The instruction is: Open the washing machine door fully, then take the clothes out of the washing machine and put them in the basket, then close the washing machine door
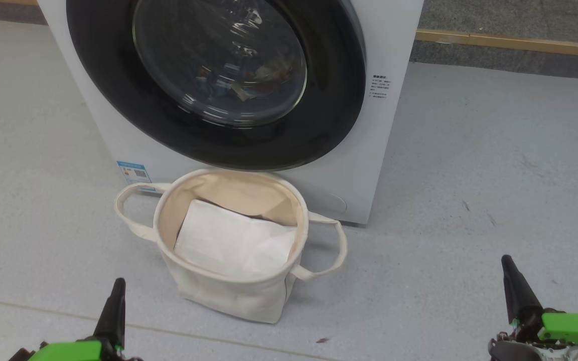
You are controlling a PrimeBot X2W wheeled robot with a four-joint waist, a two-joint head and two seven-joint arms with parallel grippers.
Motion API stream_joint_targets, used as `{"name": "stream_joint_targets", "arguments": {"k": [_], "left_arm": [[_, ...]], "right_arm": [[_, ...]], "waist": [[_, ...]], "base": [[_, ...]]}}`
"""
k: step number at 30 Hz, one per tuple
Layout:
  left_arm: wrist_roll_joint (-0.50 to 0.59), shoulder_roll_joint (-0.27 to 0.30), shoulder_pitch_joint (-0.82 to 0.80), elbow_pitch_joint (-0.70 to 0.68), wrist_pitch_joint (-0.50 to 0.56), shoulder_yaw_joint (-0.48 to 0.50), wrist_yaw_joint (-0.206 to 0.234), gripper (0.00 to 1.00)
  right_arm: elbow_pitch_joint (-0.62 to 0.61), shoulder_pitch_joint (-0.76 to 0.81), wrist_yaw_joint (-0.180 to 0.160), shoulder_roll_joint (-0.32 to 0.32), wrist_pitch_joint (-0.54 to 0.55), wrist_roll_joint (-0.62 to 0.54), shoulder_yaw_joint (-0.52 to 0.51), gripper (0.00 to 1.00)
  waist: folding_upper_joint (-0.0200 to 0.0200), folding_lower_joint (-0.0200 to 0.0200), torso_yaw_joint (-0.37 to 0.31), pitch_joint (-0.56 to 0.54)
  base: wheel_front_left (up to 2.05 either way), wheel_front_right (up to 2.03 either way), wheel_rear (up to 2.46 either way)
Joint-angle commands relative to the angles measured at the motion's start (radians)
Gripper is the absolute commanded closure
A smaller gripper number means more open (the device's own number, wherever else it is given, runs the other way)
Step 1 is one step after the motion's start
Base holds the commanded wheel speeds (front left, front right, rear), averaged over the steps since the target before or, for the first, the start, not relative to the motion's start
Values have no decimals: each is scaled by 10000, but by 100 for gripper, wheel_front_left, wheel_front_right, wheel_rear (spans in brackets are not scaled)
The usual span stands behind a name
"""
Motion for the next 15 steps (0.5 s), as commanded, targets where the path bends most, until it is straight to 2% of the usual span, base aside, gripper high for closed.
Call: {"name": "stream_joint_targets", "arguments": {"k": [1,15], "left_arm": [[-34,60,-443,-364,77,341,-69,100],[-34,60,-443,-364,77,341,-69,100]], "right_arm": [[-303,-501,2,-68,83,-30,198,100],[-303,-501,2,-68,83,-30,198,100]], "waist": [[-1,0,0,0],[-1,0,0,0]], "base": [[0,0,0],[0,0,0]]}}
